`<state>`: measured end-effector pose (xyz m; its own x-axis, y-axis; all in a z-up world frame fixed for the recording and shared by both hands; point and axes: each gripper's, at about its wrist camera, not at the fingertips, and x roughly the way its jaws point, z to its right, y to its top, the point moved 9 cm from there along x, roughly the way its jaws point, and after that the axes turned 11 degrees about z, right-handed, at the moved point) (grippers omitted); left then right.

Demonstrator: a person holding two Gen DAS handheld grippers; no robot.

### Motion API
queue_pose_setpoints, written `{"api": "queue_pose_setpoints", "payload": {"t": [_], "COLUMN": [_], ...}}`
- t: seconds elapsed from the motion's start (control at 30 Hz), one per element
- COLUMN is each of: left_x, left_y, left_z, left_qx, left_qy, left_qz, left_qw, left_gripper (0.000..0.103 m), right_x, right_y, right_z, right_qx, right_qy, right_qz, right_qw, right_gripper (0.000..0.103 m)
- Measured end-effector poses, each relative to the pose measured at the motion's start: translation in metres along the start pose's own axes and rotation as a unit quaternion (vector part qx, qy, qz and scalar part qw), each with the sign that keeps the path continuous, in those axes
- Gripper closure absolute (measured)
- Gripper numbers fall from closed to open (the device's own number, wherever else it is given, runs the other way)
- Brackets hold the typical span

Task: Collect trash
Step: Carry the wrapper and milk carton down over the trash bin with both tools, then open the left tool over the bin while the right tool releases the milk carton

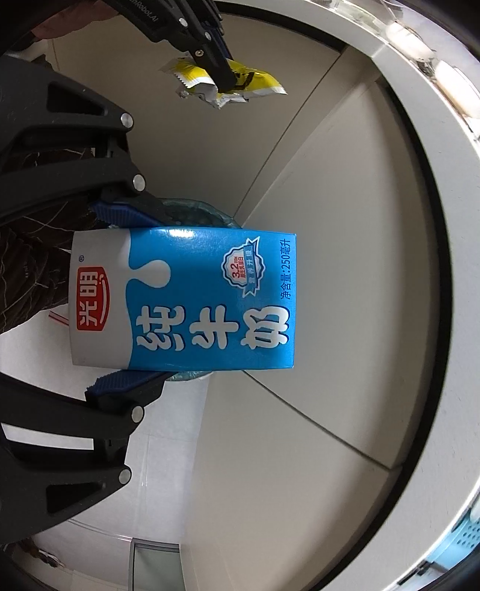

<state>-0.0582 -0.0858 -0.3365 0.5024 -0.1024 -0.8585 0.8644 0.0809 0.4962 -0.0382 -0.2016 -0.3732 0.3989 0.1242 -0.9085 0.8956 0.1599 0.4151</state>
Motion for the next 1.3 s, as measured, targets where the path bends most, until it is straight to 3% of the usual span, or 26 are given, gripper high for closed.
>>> {"api": "queue_pose_setpoints", "payload": {"t": [0.07, 0.17, 0.5, 0.97, 1.07, 1.13, 1.3], "left_x": [0.002, 0.005, 0.017, 0.043, 0.049, 0.051, 0.057], "left_y": [0.0, 0.001, 0.003, -0.011, -0.012, -0.018, -0.019], "left_z": [0.002, 0.004, 0.02, 0.067, 0.075, 0.081, 0.083], "left_qx": [0.002, 0.002, 0.022, 0.09, 0.104, 0.11, 0.116], "left_qy": [0.001, -0.002, -0.017, -0.049, -0.057, -0.065, -0.067], "left_qz": [-0.003, -0.005, -0.017, -0.036, -0.04, -0.041, -0.043], "left_qw": [1.0, 1.0, 0.9995, 0.9941, 0.9921, 0.991, 0.9901], "left_gripper": [0.087, 0.087, 0.087, 0.085, 0.081, 0.074, 0.069], "right_x": [0.0, -0.003, -0.025, -0.061, -0.067, -0.072, -0.076], "right_y": [0.002, 0.006, 0.012, 0.011, 0.008, 0.007, 0.003], "right_z": [0.002, 0.009, 0.046, 0.11, 0.117, 0.121, 0.126], "right_qx": [-0.001, 0.006, 0.036, 0.11, 0.12, 0.125, 0.13], "right_qy": [-0.003, -0.004, -0.032, -0.083, -0.086, -0.089, -0.095], "right_qz": [0.003, 0.005, 0.034, 0.065, 0.066, 0.066, 0.063], "right_qw": [1.0, 1.0, 0.998, 0.988, 0.987, 0.986, 0.985], "right_gripper": [0.041, 0.029, 0.008, 0.008, 0.008, 0.008, 0.008]}}
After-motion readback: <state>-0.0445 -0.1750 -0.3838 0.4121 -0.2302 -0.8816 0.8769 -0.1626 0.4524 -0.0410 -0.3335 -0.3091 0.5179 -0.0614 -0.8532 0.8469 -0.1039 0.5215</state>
